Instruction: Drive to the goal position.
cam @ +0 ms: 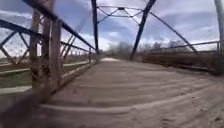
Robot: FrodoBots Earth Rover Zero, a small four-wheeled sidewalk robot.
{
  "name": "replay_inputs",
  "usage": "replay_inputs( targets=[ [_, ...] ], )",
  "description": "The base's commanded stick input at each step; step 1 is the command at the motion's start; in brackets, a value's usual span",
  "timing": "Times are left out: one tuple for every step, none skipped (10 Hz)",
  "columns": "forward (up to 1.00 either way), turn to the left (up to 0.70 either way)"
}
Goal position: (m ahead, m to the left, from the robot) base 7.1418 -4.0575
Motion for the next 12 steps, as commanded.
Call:
replay_inputs(
  targets=[
    [1.00,0.01],
    [1.00,0.01],
    [1.00,0.01],
    [1.00,0.01],
    [1.00,0.01],
    [1.00,0.01],
    [1.00,0.01],
    [1.00,0.01],
    [1.00,0.01],
    [1.00,0.01],
    [1.00,0.01],
    [1.00,0.01]
  ],
)
